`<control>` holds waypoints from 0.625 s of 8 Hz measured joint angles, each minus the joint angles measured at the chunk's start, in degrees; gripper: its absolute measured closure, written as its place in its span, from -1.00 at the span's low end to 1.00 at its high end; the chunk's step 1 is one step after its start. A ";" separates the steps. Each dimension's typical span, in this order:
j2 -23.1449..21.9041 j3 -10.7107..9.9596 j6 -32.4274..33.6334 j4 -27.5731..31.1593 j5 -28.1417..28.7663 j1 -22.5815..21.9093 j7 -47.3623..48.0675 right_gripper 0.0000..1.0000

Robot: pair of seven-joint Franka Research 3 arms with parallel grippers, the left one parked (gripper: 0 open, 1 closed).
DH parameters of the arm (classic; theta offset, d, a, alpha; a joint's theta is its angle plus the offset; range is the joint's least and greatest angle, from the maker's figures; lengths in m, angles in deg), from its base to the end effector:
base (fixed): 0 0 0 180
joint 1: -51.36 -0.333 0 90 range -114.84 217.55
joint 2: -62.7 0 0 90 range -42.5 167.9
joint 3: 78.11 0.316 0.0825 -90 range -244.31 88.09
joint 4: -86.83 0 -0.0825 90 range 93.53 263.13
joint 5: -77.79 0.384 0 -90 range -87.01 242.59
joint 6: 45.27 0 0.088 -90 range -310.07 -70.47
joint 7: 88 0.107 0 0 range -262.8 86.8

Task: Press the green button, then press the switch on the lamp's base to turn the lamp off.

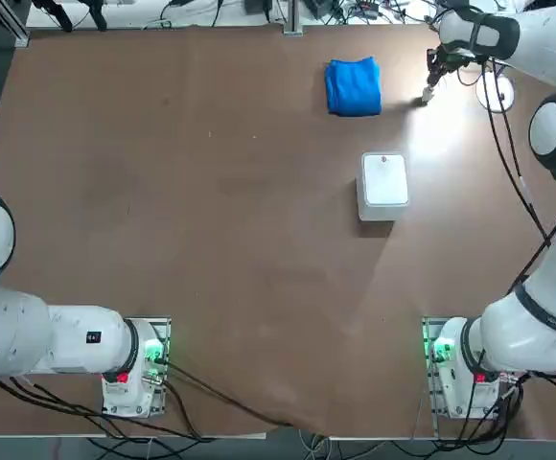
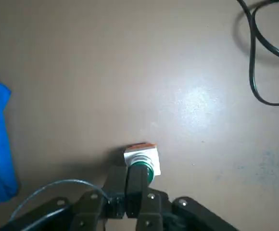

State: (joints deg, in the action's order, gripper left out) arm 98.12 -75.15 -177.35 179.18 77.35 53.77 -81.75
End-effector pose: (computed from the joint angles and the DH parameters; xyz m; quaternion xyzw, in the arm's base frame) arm 0.7003 0.0017 0.2731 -0.9978 0.0526 -0.0372 0.0141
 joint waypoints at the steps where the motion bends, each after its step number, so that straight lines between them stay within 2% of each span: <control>1: -0.13 0.00 -1.15 0.68 0.00 0.02 0.12 0.97; 5: -0.89 0.00 -3.13 2.03 0.01 0.07 0.40 0.97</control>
State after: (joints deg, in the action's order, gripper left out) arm 97.22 -75.15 -180.48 181.20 77.36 53.84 -81.35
